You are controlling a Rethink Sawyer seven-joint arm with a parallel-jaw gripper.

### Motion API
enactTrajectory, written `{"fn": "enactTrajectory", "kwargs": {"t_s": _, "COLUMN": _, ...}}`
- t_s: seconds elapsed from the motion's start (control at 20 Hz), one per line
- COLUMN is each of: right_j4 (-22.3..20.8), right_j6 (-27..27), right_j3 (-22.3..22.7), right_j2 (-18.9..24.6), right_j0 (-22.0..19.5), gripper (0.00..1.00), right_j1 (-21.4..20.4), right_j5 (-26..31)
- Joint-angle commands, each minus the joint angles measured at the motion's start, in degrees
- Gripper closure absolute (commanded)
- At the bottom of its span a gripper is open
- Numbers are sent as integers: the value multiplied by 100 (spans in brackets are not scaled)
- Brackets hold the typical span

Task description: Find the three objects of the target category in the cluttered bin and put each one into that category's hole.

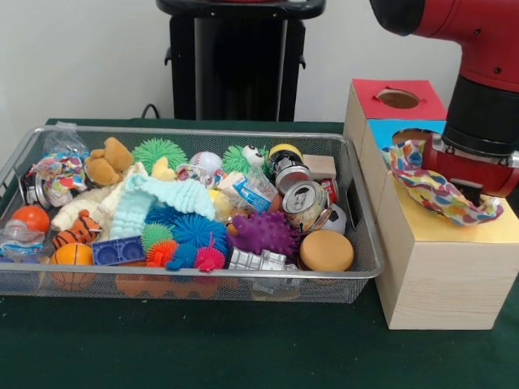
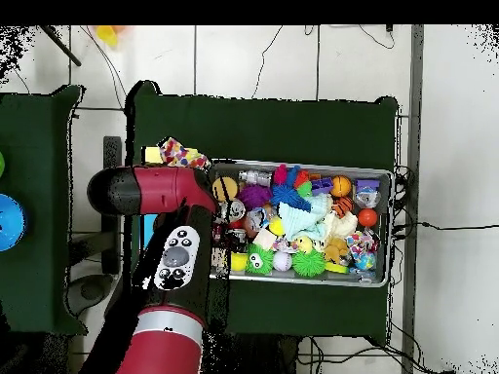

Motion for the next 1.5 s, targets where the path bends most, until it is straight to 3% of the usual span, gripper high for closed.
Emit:
{"fn": "enactTrajectory", "kwargs": {"t_s": 0.05, "right_j4": 205, "right_j6": 815, "right_j3": 141, "right_j2": 489, "right_j0": -68, "gripper": 100, "right_j1": -134, "right_j5": 511}}
{"fn": "enactTrajectory", "kwargs": {"t_s": 0.45, "right_j4": 187, "right_j6": 831, "right_j3": 12, "right_j2": 433, "right_j0": -36, "gripper": 100, "right_j1": -97, "right_j5": 574}}
{"fn": "enactTrajectory", "kwargs": {"t_s": 0.85, "right_j4": 268, "right_j6": 784, "right_j3": 110, "right_j2": 435, "right_j0": -66, "gripper": 100, "right_j1": -661, "right_j5": 1180}}
{"fn": "enactTrajectory", "kwargs": {"t_s": 1.5, "right_j4": 363, "right_j6": 902, "right_j3": 186, "right_j2": 504, "right_j0": -59, "gripper": 100, "right_j1": -738, "right_j5": 1151}}
